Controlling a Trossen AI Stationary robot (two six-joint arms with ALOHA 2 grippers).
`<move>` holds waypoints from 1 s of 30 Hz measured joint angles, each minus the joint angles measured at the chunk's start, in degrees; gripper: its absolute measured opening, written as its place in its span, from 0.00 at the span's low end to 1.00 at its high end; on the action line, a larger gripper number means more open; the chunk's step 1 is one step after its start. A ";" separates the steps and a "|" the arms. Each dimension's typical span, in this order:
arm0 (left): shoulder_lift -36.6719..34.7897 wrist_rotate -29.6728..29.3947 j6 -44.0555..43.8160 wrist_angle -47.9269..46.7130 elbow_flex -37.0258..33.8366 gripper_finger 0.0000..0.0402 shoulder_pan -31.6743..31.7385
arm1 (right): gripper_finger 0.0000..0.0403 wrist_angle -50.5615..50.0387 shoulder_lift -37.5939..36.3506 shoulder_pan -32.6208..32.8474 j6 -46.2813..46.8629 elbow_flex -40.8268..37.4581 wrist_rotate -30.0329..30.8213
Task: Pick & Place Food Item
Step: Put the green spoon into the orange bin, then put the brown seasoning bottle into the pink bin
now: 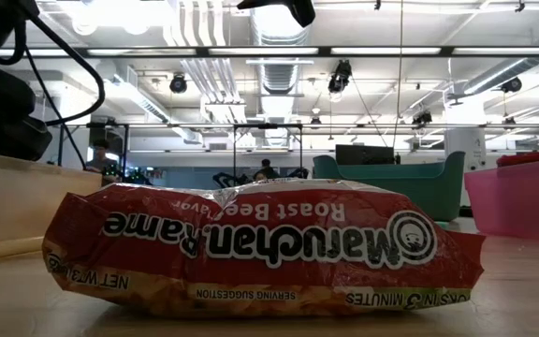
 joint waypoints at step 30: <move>-12.67 -0.10 4.74 -1.28 0.06 0.60 -0.02 | 0.57 -2.66 0.03 0.02 0.58 0.00 -0.17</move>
